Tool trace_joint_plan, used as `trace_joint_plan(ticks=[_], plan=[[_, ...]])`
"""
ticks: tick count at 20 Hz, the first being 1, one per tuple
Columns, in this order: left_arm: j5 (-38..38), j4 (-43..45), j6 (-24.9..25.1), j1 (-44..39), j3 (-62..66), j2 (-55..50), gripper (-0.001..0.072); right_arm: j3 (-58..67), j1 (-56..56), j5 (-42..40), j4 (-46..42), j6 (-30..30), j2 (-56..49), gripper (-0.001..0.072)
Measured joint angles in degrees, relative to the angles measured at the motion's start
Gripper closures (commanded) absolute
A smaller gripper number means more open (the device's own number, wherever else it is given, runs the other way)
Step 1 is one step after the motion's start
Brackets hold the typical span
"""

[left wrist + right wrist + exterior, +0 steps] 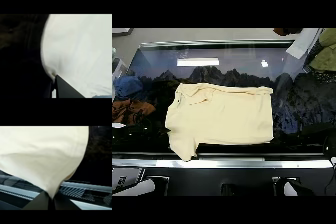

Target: Fold the clothes and pants, and hang the long-sleeved shirts on hangers.

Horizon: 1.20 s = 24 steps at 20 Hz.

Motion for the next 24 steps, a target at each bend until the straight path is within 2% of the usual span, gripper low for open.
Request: trace_joint_plan(ticks=[6, 10, 16, 20, 24], plan=[[0.5, -4.0, 0.3, -2.6, 1.2, 1.1, 0.0695, 3.9, 0.0, -0.3, 4.3, -2.2, 1.8, 0.0687], [-0.5, -5.6, -0.5, -5.6, 8.8, 6.3, 0.0696, 14.8, 0.0, 4.6, 8.6, -3.6, 2.4, 0.0687], [-1.0, -1.1, -9.8, -9.2, 33.4, 16.3, 0.0696, 40.3, 0.0, 13.4, 11.1, -2.6, 2.6, 0.0687], [-1.0, 7.0, -18.7, -10.0, 51.1, 23.5, 0.0696, 58.2, 0.0, 13.4, 10.2, 0.5, 3.8, 0.0687], [-1.0, 14.9, -26.2, -10.3, 60.4, 32.0, 0.0695, 69.8, 0.0, 12.9, 4.9, 4.6, 9.0, 0.0686]])
